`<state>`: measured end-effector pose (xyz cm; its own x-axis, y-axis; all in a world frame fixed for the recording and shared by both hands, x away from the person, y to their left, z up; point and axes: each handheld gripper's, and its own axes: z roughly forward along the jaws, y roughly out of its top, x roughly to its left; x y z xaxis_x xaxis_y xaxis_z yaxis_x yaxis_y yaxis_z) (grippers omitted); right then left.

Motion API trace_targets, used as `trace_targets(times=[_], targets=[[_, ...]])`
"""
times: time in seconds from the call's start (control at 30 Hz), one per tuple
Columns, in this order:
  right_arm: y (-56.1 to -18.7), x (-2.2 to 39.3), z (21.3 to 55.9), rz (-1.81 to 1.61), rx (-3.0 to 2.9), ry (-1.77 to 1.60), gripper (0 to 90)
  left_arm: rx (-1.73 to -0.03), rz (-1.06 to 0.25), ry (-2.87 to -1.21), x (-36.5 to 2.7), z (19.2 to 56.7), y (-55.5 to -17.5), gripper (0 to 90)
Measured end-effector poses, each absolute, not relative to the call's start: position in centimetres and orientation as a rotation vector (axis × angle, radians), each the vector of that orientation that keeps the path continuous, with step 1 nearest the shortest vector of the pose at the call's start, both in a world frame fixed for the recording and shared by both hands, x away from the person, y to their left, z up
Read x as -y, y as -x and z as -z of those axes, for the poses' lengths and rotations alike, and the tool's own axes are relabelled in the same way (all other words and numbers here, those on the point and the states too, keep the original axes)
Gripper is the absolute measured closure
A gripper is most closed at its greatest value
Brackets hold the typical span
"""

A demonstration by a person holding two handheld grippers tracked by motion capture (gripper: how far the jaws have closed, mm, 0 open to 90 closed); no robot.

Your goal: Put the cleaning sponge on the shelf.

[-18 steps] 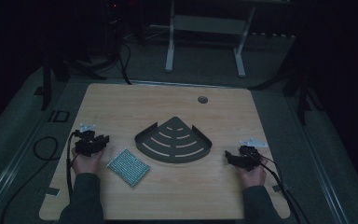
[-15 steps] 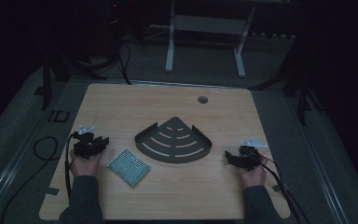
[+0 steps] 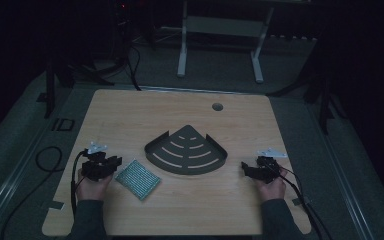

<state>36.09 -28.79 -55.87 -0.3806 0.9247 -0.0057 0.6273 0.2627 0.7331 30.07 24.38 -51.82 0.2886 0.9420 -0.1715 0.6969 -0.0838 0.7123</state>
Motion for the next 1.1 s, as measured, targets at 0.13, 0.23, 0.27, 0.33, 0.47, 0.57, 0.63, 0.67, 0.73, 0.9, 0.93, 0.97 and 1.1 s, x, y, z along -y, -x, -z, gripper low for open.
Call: trace_targets(times=[0.13,0.23,0.27,0.33,0.47,0.57,0.63,0.67,0.73,0.9,0.93,0.97,1.1], targets=[[-36.1,28.8,55.9,-0.913,-2.103,-1.404,23.0,-1.436,-0.413,-1.886,-23.2,51.9,-29.1,75.9],[-36.1,28.8,55.9,-0.913,-2.103,-1.404,23.0,-1.422,-0.408,-1.919,-22.5,52.0,-28.7,76.7],[-36.1,28.8,55.9,-0.913,-2.104,-1.404,22.9,-1.414,-0.399,-1.928,-22.4,52.0,-28.5,77.3],[-36.1,28.8,55.9,-0.913,-2.105,-1.403,22.9,-1.406,-0.399,-1.954,-22.1,52.1,-28.2,78.7],[-36.1,28.8,55.9,-0.914,-2.106,-1.402,22.8,-1.408,-0.375,-1.949,-22.2,52.2,-27.7,82.3],[-36.1,28.8,55.9,-0.914,-2.106,-1.402,22.8,-1.395,-0.358,-1.95,-22.1,52.2,-27.4,85.5],[-36.1,28.8,55.9,-0.914,-2.106,-1.401,22.8,-1.377,-0.329,-1.951,-21.9,52.3,-27.1,87.0],[-36.1,28.8,55.9,-0.914,-2.106,-1.401,22.8,-1.371,-0.327,-1.963,-21.8,52.3,-26.9,89.3],[-36.1,28.8,55.9,-0.914,-2.106,-1.401,22.8,-1.359,-0.309,-1.983,-21.5,52.5,-26.8,89.6],[-36.1,28.8,55.9,-0.914,-2.106,-1.401,22.8,-1.351,-0.309,-2.023,-21.1,52.7,-26.3,89.7],[-36.1,28.8,55.9,-0.914,-2.106,-1.402,22.8,-1.359,-0.312,-2.032,-21.1,52.8,-26.3,89.8],[-36.1,28.8,55.9,-0.914,-2.106,-1.401,22.8,-1.367,-0.309,-2.036,-21.1,52.9,-26.3,89.8],[-36.1,28.8,55.9,-0.914,-2.106,-1.401,22.8,-1.385,-0.315,-2.046,-21.2,53.1,-26.5,89.8]])
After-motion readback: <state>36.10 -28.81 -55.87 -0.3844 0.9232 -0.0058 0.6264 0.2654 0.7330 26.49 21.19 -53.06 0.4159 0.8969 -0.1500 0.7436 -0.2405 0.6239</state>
